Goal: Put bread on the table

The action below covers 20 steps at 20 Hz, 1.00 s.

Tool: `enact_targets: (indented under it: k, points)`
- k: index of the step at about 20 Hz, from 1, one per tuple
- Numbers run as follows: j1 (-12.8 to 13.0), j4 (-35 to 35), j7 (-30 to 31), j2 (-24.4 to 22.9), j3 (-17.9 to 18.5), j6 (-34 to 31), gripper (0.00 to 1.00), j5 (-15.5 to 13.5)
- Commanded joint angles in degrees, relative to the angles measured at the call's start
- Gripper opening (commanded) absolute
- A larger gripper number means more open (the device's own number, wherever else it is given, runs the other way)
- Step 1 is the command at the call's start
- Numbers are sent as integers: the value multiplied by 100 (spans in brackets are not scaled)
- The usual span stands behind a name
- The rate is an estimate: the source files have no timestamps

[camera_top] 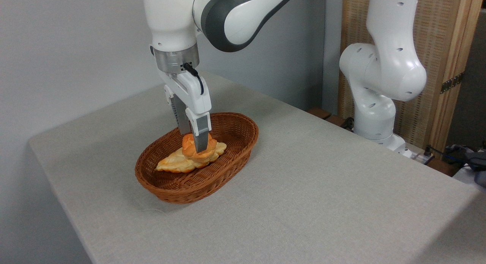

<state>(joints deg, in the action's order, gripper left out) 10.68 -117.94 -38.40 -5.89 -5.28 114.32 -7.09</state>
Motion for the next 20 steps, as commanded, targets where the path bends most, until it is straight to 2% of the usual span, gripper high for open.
enact_targets:
  k: [1, 15, 18, 19, 20]
  points:
    - [13, -98, -115, -17, 19, 73, 100, -118]
    - [13, -221, -195, 36, 1, 82, 98, -100]
    - [13, -212, -212, 36, 1, 90, 66, -118]
    - [21, -212, -212, 36, 1, 90, 60, -126]
    - [22, -221, -212, 36, 1, 82, 58, -126]
